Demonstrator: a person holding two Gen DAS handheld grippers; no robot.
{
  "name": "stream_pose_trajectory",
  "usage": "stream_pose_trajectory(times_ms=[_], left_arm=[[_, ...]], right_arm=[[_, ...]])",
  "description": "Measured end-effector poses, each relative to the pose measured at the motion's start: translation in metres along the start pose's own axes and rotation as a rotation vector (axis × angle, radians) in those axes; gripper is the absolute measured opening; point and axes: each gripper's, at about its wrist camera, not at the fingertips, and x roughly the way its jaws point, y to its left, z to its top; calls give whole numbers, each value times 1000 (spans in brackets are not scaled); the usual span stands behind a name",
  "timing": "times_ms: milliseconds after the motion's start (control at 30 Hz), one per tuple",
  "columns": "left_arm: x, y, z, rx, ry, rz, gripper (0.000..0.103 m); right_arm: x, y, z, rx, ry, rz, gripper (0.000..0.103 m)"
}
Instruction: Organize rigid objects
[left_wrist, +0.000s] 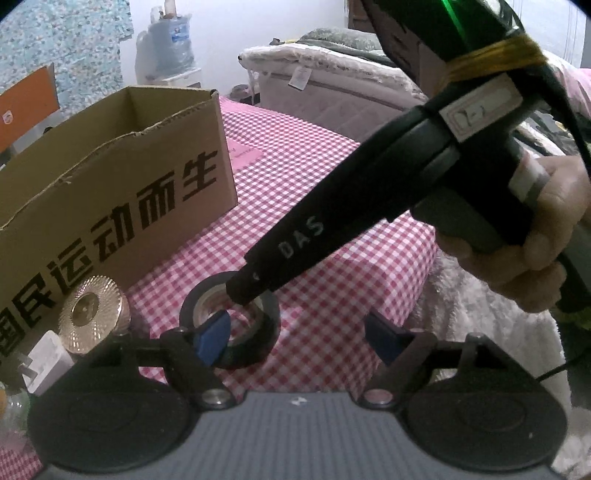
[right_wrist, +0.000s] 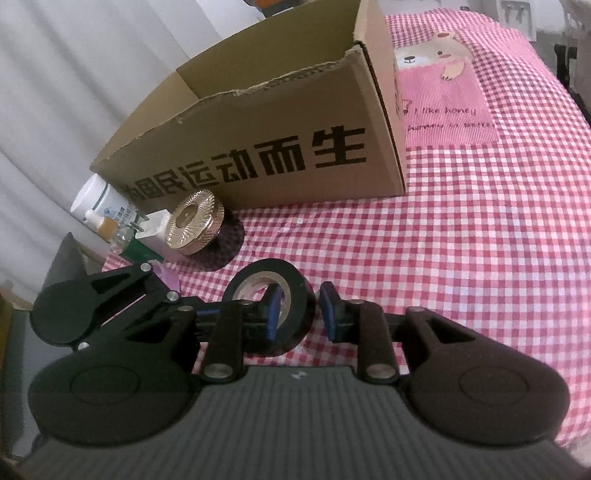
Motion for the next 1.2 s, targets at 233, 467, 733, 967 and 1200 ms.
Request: stream_pose_trajectory(times_ms=[233,467,733,967,1200], left_arm=[[-3,6,0,-21,11,8,82],[-13,8,-4,-44,6,21,82],[-24,11,-6,-64,-60,15,82],[-25,18,-10,-95,-53,11,82],[-27,19,-9,-101,-49,-4,82]], right_arm=[[-7,-4,-1,47,-6,78,75],[-11,-2,-6,42,-33,79,102],[-11,-8,-4,72,-25,113,102],[-13,-18,-4,126,-40,159,102],[-15,-21,-5,152,-47,170,102]])
